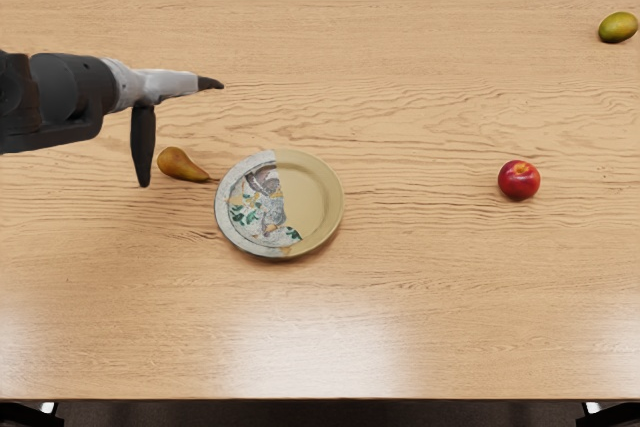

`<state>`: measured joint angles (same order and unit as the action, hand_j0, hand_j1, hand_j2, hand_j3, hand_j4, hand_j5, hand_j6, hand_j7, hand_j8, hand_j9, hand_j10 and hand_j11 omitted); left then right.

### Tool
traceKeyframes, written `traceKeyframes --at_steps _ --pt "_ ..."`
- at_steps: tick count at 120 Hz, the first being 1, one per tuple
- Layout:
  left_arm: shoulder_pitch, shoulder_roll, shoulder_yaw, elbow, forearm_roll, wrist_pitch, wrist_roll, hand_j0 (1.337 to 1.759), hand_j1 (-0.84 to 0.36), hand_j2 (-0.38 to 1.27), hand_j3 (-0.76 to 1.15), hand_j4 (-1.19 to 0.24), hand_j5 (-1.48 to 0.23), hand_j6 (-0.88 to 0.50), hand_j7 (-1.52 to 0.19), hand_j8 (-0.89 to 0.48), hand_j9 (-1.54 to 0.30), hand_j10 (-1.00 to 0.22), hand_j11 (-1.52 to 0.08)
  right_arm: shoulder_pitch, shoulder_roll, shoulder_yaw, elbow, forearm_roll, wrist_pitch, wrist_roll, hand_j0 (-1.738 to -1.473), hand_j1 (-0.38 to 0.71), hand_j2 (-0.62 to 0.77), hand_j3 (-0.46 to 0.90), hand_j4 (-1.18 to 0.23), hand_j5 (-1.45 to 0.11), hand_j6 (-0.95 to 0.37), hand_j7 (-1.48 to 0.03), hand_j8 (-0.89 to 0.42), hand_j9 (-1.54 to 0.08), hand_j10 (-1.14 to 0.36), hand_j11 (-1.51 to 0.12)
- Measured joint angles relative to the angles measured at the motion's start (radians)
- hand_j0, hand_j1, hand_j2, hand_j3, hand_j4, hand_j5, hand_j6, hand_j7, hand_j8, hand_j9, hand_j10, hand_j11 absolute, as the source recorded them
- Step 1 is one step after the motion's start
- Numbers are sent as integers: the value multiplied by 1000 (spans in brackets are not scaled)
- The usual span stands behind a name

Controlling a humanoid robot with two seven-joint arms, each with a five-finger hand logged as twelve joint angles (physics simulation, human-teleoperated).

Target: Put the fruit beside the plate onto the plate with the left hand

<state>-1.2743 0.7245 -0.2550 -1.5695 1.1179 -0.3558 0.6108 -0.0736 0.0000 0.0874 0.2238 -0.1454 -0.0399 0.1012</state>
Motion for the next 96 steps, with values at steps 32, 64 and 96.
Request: traceKeyframes --at_steps 32,64,96 --pt "95 -130 24 47 165 245 0 1658 339 4 0 -14 -13 -15 -13 -15 -13 -13 -13 0 0 0 0 0 0 0 -1658 -331 -3 0 -15 -20 -15 -20 -15 -20 -15 -20" --pt "122 -240 80 273 187 273 0 1658 339 4 0 -14 -14 -15 -13 -15 -13 -13 -13 0 0 0 0 1 0 0 -1658 -331 -3 0 -15 -20 -15 -20 -15 -20 -15 -20" --pt "145 -238 110 306 199 331 0 1658 310 9 0 -38 -45 -39 -45 -39 -45 -37 -45 0 0 0 0 1 0 0 -1658 -331 -3 0 -15 -20 -15 -20 -15 -20 -15 -20"
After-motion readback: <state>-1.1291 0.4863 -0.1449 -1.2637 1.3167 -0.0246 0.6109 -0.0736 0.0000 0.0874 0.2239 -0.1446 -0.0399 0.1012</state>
